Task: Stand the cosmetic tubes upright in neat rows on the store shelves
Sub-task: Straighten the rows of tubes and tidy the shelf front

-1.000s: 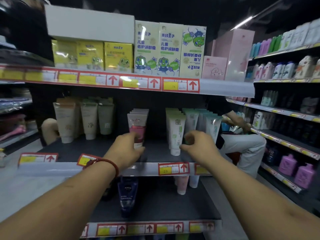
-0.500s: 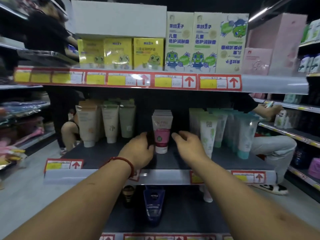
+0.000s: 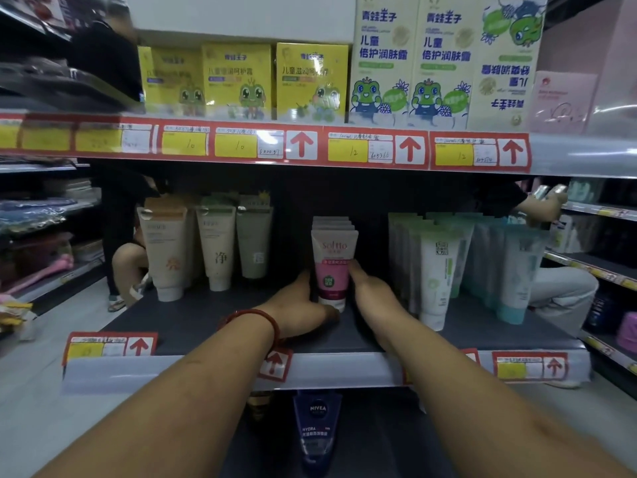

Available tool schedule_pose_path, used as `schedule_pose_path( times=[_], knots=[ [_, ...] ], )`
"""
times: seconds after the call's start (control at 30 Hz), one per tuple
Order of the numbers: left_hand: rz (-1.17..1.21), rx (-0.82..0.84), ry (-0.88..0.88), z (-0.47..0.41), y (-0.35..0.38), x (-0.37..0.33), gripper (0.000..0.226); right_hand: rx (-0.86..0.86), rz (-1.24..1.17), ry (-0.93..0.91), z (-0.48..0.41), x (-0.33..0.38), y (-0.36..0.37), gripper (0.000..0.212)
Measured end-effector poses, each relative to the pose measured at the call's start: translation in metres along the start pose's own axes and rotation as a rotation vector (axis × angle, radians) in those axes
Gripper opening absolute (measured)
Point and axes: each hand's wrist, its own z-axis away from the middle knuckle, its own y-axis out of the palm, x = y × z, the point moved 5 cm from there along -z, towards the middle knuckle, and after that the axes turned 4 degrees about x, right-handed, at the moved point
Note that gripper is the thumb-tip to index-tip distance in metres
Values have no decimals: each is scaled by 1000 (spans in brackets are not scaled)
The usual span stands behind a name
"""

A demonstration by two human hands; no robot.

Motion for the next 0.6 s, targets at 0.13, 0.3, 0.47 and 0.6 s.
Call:
schedule_pose_path(
  times=[0.13, 0.3, 0.47, 0.6],
  knots=[
    [-14, 24, 36, -2, 10, 0, 91, 42, 16, -19, -3, -5, 5, 34],
    [14, 13, 51, -4, 11, 0, 89, 50, 40, -41, -3, -6, 6, 35],
    [-4, -61, 45, 6, -2, 3, 77, -152, 108, -149, 1, -6, -2, 40],
    [-53, -247, -72, 31, -40, 19, 60, -450, 271, -441, 32, 8, -10, 36]
  ],
)
